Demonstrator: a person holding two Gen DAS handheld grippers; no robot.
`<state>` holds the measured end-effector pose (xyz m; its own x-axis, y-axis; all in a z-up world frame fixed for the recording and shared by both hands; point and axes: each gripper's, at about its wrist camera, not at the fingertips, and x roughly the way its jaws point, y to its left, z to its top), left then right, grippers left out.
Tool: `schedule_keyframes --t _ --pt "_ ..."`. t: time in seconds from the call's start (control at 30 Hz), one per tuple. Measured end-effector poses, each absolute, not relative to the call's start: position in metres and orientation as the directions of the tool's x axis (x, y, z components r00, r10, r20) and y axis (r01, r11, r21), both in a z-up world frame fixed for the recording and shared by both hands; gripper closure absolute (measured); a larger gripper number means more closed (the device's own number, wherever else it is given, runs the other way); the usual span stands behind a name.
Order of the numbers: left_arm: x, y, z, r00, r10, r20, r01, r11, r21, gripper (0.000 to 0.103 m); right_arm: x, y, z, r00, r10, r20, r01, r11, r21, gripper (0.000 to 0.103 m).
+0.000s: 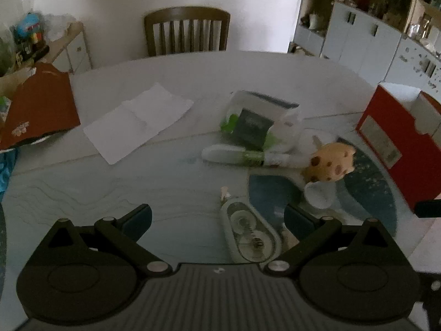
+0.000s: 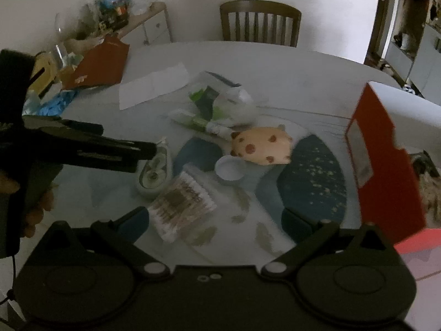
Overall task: Organize objects
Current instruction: 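Grasp the white tape dispenser with the left tool while the right tool grasps the cotton swab bag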
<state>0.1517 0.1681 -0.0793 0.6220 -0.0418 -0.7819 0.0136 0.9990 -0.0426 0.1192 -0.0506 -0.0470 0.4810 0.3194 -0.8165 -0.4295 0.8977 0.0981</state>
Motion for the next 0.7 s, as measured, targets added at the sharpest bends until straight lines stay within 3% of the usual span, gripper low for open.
schedule_keyframes --t 0.7 --pt "0.187 0.16 -0.119 0.543 -0.002 -0.84 0.005 1.0 0.0 0.0 0.147 0.005 -0.086 0.411 0.288 -0.865 -0.41 0.906 0.107 0.001"
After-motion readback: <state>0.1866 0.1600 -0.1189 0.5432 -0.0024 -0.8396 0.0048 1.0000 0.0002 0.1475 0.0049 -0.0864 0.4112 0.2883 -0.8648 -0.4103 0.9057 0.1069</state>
